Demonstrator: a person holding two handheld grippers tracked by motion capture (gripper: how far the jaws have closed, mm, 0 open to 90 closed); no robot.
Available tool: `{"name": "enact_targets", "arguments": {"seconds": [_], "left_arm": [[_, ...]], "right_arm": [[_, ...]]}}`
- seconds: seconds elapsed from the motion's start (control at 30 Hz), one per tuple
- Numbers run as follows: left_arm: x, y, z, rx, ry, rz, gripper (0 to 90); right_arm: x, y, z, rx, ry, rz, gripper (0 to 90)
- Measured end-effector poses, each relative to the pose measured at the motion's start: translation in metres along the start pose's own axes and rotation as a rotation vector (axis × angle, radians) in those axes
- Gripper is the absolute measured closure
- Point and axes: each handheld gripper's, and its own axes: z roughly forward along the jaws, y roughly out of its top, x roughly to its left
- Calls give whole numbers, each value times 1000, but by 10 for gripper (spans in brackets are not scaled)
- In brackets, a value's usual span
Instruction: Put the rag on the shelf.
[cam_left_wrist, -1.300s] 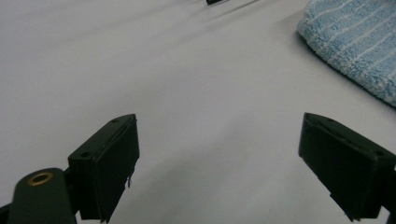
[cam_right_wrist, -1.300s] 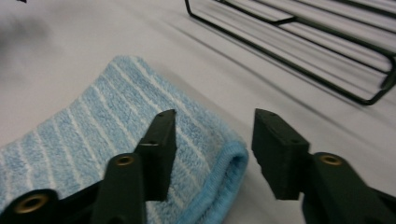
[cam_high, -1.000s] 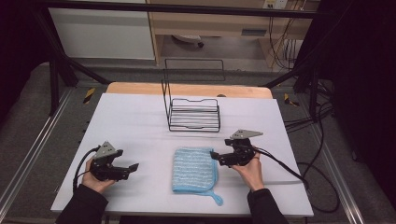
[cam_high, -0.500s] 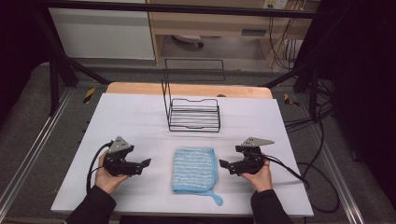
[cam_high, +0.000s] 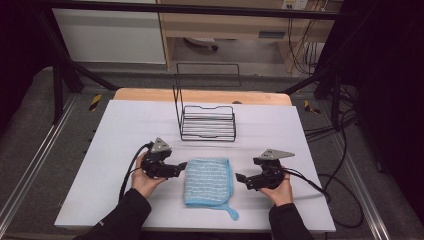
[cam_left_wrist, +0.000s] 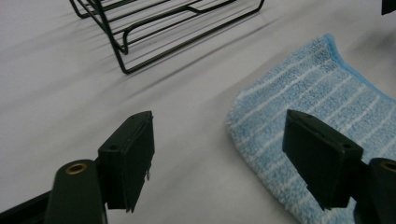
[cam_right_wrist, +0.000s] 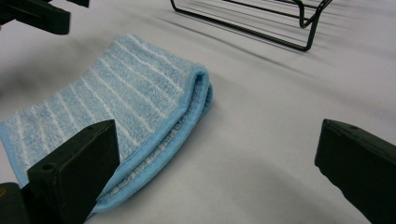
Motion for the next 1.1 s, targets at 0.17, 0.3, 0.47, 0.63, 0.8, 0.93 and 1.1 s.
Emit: {"name": "enact_targets", "arguments": {"seconds": [0.17,0.3,0.47,0.63,0.8,0.93,1.1], "left_arm": [[-2,3,20,35,-16,-53,368],[-2,2,33,71,-18,-75,461],[-2,-1,40,87,-56,-111,601],[-6,-3,43,94,-70,-120,699],[-5,-4,44,105,-84,-127,732],[-6,-4,45,108,-84,-128,762],[-7,-5,46,108,-82,-133,774]], "right_arm": [[0,0,0,-11,-4,10,7],[0,0,2,-3,-5,13,15],[0,-1,5,14,-6,24,35],[0,-2,9,28,-8,39,61],[0,-1,12,25,2,48,94],[0,1,15,33,2,58,125],[6,12,22,31,6,39,167]]}}
